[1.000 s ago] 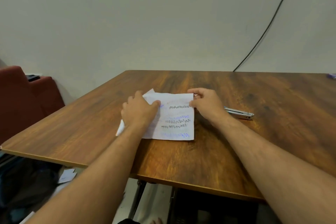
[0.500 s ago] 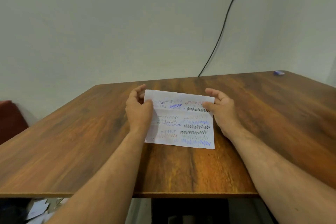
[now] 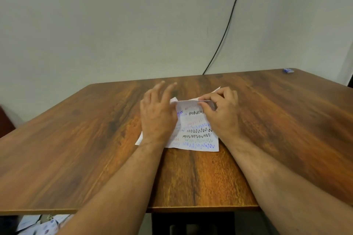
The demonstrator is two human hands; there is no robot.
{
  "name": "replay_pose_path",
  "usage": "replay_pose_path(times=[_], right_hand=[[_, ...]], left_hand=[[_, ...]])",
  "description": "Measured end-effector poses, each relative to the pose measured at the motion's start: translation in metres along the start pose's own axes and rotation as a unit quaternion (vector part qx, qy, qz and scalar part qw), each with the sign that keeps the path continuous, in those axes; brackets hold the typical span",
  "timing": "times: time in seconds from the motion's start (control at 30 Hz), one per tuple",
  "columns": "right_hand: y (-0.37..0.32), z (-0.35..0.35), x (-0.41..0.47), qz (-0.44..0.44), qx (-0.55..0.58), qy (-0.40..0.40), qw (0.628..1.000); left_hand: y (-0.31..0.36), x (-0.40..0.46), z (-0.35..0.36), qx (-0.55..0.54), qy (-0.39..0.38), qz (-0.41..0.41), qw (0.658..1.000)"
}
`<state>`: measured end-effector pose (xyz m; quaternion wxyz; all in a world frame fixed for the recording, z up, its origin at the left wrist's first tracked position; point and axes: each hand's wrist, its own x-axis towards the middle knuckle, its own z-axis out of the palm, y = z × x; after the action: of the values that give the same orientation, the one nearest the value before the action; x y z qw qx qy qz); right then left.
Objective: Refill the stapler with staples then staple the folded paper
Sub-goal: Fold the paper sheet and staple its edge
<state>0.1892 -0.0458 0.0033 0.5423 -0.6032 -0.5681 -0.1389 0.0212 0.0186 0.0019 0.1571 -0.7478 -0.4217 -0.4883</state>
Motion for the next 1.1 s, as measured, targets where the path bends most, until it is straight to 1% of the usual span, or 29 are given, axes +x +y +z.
replay_pose_path(times=[0.03, 0.1, 0.23, 0.33, 0.4, 0.43, 0.5, 0.57, 0.63, 0.67, 0.73, 0.8, 0.87, 0.97, 1.03, 1.1], right_hand=[[0.000, 0.001, 0.000, -0.017, -0.001, 0.013, 1.000], [0.004, 0.001, 0.001, -0.043, -0.009, 0.031, 0.999], [0.004, -0.001, 0.001, -0.056, -0.012, 0.021, 0.998], [0.003, -0.003, 0.001, -0.059, 0.013, -0.005, 0.998], [0.004, -0.002, 0.000, -0.048, 0.039, -0.049, 0.997], [0.004, -0.001, -0.002, -0.047, 0.037, -0.066, 0.996], [0.002, 0.000, -0.003, -0.073, 0.012, -0.063, 0.995], [-0.002, -0.002, -0.005, -0.097, 0.017, -0.056, 0.994], [-0.005, -0.004, -0.005, -0.116, 0.020, -0.055, 0.992], [-0.005, -0.005, -0.005, -0.126, 0.009, -0.053, 0.991], [-0.005, -0.004, -0.006, -0.148, -0.008, -0.052, 0.988], [-0.006, -0.002, -0.006, -0.177, -0.026, -0.047, 0.983], [-0.007, 0.000, -0.007, -0.197, -0.028, -0.053, 0.979], [-0.011, 0.002, -0.008, -0.223, 0.000, -0.067, 0.973], [-0.013, 0.003, -0.008, -0.223, 0.019, -0.082, 0.971], [-0.014, 0.003, -0.007, -0.202, 0.038, -0.098, 0.974]], left_hand=[[0.001, 0.000, 0.003, 0.010, -0.005, 0.024, 1.000], [0.003, 0.001, 0.008, -0.009, -0.005, 0.042, 0.999], [0.006, 0.001, 0.002, -0.114, -0.005, -0.006, 0.993], [0.009, 0.001, -0.004, -0.171, 0.025, -0.039, 0.984], [0.008, 0.001, -0.005, -0.201, 0.041, -0.043, 0.978], [0.006, 0.001, -0.004, -0.209, 0.050, -0.038, 0.976], [0.006, 0.001, -0.004, -0.236, 0.047, -0.036, 0.970], [0.011, 0.000, -0.008, -0.302, -0.006, -0.037, 0.953], [0.016, -0.002, -0.010, -0.370, -0.070, -0.006, 0.926], [0.016, -0.003, -0.008, -0.385, -0.100, 0.014, 0.917], [0.016, -0.004, -0.003, -0.367, -0.153, 0.045, 0.917], [0.017, -0.005, -0.001, -0.323, -0.175, 0.048, 0.929], [0.019, -0.006, -0.001, -0.309, -0.163, 0.047, 0.936], [0.021, -0.004, -0.003, -0.310, -0.120, 0.035, 0.943], [0.022, -0.004, -0.005, -0.304, -0.072, 0.019, 0.950], [0.022, -0.002, -0.008, -0.312, -0.022, -0.013, 0.950]])
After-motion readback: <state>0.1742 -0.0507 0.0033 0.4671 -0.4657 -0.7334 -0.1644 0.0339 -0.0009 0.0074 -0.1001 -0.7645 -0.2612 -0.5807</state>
